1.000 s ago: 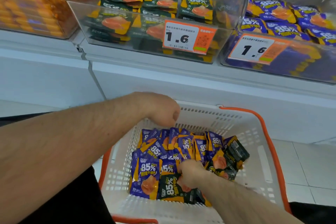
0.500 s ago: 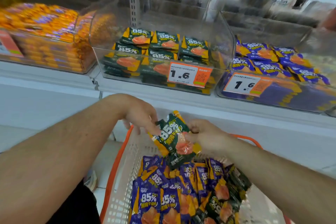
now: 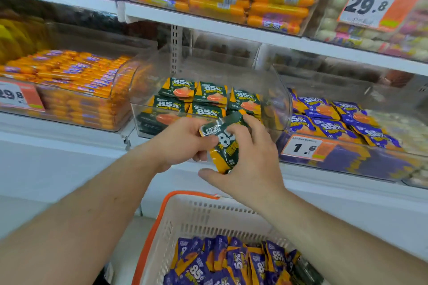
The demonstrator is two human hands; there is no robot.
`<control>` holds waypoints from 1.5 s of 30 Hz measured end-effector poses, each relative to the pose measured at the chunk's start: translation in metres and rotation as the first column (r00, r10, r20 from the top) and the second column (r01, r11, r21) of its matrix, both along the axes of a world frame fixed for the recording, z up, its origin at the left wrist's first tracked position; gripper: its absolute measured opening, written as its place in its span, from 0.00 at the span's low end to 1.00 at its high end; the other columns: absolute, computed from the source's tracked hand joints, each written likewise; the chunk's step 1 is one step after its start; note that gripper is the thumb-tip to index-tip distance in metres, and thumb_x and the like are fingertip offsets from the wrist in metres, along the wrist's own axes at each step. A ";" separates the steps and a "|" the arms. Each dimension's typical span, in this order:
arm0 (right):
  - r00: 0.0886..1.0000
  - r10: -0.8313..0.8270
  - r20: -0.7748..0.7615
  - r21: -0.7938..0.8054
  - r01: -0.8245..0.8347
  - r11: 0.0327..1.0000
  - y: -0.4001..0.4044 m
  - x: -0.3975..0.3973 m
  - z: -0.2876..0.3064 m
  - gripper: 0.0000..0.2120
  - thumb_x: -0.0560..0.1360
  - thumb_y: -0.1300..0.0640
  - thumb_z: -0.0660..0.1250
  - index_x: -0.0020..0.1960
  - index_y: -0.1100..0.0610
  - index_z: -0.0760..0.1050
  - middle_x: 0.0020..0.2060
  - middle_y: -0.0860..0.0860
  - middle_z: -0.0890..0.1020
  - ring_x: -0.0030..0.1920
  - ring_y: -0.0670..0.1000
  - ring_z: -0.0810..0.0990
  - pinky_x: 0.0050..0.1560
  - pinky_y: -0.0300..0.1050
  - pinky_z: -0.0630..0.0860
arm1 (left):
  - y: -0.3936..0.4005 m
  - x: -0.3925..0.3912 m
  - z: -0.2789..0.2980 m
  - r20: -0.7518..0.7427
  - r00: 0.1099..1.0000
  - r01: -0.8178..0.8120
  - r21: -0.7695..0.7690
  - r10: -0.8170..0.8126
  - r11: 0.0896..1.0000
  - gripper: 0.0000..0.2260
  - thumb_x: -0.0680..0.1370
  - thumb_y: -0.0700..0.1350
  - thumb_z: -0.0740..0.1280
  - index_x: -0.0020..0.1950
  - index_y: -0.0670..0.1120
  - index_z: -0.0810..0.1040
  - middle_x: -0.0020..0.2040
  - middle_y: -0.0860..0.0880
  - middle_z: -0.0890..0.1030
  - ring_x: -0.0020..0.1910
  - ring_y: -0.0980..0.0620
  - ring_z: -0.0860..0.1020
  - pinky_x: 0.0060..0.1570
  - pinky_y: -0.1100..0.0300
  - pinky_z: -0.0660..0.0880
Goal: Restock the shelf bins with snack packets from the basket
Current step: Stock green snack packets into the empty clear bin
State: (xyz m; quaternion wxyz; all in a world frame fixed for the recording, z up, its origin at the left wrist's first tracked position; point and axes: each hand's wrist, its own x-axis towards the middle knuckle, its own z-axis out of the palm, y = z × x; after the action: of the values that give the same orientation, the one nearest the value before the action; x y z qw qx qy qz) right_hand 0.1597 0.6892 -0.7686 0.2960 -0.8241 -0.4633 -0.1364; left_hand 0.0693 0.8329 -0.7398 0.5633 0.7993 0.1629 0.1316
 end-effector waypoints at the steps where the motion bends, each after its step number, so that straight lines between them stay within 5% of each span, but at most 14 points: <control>1: 1.000 -0.012 0.000 0.009 0.012 1.000 0.006 -0.001 0.004 0.38 0.56 0.33 0.69 0.61 0.47 0.67 0.71 0.52 0.64 0.71 0.57 0.66 0.66 0.55 0.67 | 0.000 0.001 0.002 0.045 0.999 -0.025 -0.025 0.026 0.999 0.04 0.80 0.38 0.66 0.48 0.39 0.79 0.35 0.45 0.78 0.29 0.53 0.75 0.33 0.60 0.73; 5: 0.996 -0.084 -0.027 0.043 0.085 0.995 0.029 0.016 0.038 0.34 0.58 0.39 0.67 0.62 0.48 0.69 0.64 0.50 0.70 0.64 0.56 0.71 0.62 0.53 0.70 | 0.003 0.005 0.002 0.278 0.932 -0.222 -0.067 0.232 0.973 0.08 0.81 0.44 0.64 0.47 0.42 0.79 0.41 0.51 0.83 0.41 0.53 0.80 0.47 0.58 0.77; 8: 0.972 -0.236 0.005 -0.147 0.235 0.961 0.050 0.048 0.067 0.35 0.65 0.38 0.69 0.68 0.46 0.64 0.64 0.52 0.70 0.63 0.58 0.71 0.62 0.54 0.68 | 0.010 0.006 -0.005 0.309 0.886 -0.452 0.400 0.347 0.797 0.16 0.75 0.55 0.63 0.60 0.54 0.79 0.53 0.62 0.77 0.61 0.55 0.73 0.63 0.55 0.64; 12: 0.931 -0.366 -0.001 -0.391 0.336 0.857 0.076 0.084 0.075 0.37 0.69 0.34 0.66 0.72 0.47 0.60 0.68 0.57 0.69 0.67 0.63 0.69 0.65 0.56 0.65 | 0.009 0.011 -0.020 0.112 0.923 -0.327 0.732 0.368 0.597 0.25 0.76 0.59 0.59 0.73 0.57 0.67 0.71 0.58 0.69 0.73 0.55 0.57 0.68 0.54 0.44; 16: 0.902 -0.422 0.092 -0.568 0.396 0.722 0.090 0.099 0.063 0.33 0.68 0.35 0.65 0.68 0.50 0.66 0.67 0.58 0.72 0.69 0.61 0.68 0.66 0.57 0.61 | 0.005 0.015 -0.025 0.056 0.934 -0.268 0.766 0.354 0.585 0.25 0.78 0.57 0.62 0.75 0.56 0.63 0.74 0.59 0.63 0.76 0.54 0.52 0.73 0.47 0.40; 19: 0.904 -0.403 0.139 -0.751 0.362 0.552 0.096 0.102 0.061 0.25 0.69 0.30 0.62 0.52 0.49 0.74 0.60 0.53 0.76 0.67 0.60 0.68 0.67 0.59 0.58 | 0.007 0.014 -0.026 0.065 0.934 -0.269 0.772 0.350 0.576 0.25 0.78 0.57 0.62 0.75 0.57 0.62 0.74 0.59 0.63 0.75 0.55 0.53 0.73 0.48 0.39; 21: 0.922 -0.369 0.120 -0.801 0.310 0.513 0.097 0.106 0.063 0.32 0.69 0.23 0.55 0.51 0.49 0.76 0.57 0.51 0.77 0.66 0.59 0.71 0.65 0.59 0.59 | 0.007 0.014 -0.027 0.056 0.935 -0.261 0.776 0.350 0.574 0.25 0.78 0.56 0.62 0.75 0.57 0.62 0.74 0.59 0.63 0.75 0.54 0.53 0.73 0.46 0.40; 23: 0.967 -0.252 0.043 -0.789 0.187 0.585 0.097 0.110 0.065 0.33 0.75 0.27 0.51 0.58 0.52 0.77 0.61 0.50 0.77 0.64 0.58 0.73 0.63 0.54 0.66 | 0.007 0.015 -0.027 0.056 0.934 -0.263 0.778 0.354 0.570 0.25 0.78 0.56 0.62 0.75 0.57 0.62 0.74 0.58 0.63 0.76 0.54 0.53 0.74 0.45 0.40; 25: 0.992 -0.111 -0.052 -0.791 0.027 0.611 0.095 0.108 0.066 0.24 0.82 0.41 0.52 0.65 0.55 0.77 0.67 0.53 0.76 0.66 0.56 0.73 0.63 0.49 0.69 | 0.005 0.016 -0.027 0.057 0.933 -0.264 0.781 0.356 0.566 0.25 0.78 0.56 0.62 0.75 0.57 0.62 0.73 0.58 0.64 0.76 0.53 0.53 0.74 0.44 0.39; 28: 0.971 -0.173 -0.164 -0.810 -0.033 0.585 0.093 0.105 0.067 0.19 0.83 0.51 0.54 0.70 0.56 0.73 0.70 0.55 0.74 0.69 0.56 0.70 0.67 0.47 0.65 | 0.003 0.015 -0.026 0.055 0.933 -0.263 0.780 0.356 0.568 0.25 0.78 0.56 0.62 0.74 0.57 0.62 0.73 0.58 0.64 0.76 0.53 0.53 0.74 0.44 0.39; 32: 0.972 -0.193 -0.135 -0.846 -0.012 0.533 0.094 0.108 0.067 0.18 0.83 0.54 0.55 0.67 0.56 0.76 0.65 0.55 0.78 0.66 0.56 0.74 0.62 0.48 0.71 | 0.003 0.014 -0.027 0.053 0.934 -0.259 0.778 0.352 0.572 0.25 0.78 0.55 0.62 0.74 0.58 0.62 0.73 0.58 0.64 0.76 0.54 0.53 0.74 0.43 0.38; 37: 0.984 -0.126 -0.122 -0.805 -0.024 0.593 0.099 0.131 0.050 0.19 0.80 0.49 0.54 0.58 0.54 0.81 0.57 0.52 0.82 0.59 0.54 0.78 0.61 0.54 0.75 | 0.002 0.015 -0.026 0.055 0.938 -0.256 0.773 0.342 0.580 0.25 0.78 0.54 0.63 0.74 0.56 0.63 0.74 0.57 0.64 0.77 0.53 0.52 0.75 0.43 0.39; 42: 0.931 -0.208 -0.301 -0.586 -0.008 0.811 0.091 0.128 0.048 0.13 0.77 0.54 0.63 0.58 0.59 0.80 0.55 0.55 0.81 0.57 0.57 0.79 0.55 0.46 0.75 | -0.006 0.018 -0.031 0.328 0.910 -0.414 0.751 0.253 0.515 0.20 0.71 0.48 0.65 0.64 0.49 0.76 0.64 0.51 0.75 0.68 0.48 0.66 0.68 0.49 0.54; 45: 0.979 -0.202 -0.020 -0.278 0.188 0.942 0.074 0.114 0.044 0.12 0.74 0.58 0.61 0.50 0.56 0.82 0.50 0.57 0.83 0.51 0.59 0.79 0.48 0.46 0.75 | -0.027 0.022 -0.034 0.347 0.921 -0.383 0.733 0.176 0.562 0.17 0.71 0.49 0.60 0.57 0.49 0.78 0.54 0.52 0.79 0.55 0.48 0.73 0.54 0.53 0.65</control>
State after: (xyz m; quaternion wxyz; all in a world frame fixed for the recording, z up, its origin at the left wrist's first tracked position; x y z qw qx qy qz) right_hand 0.2739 0.7629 -0.7244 0.1751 -0.9020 -0.3865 -0.0795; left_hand 0.0917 0.8059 -0.7735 0.1400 0.9064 0.1461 0.3709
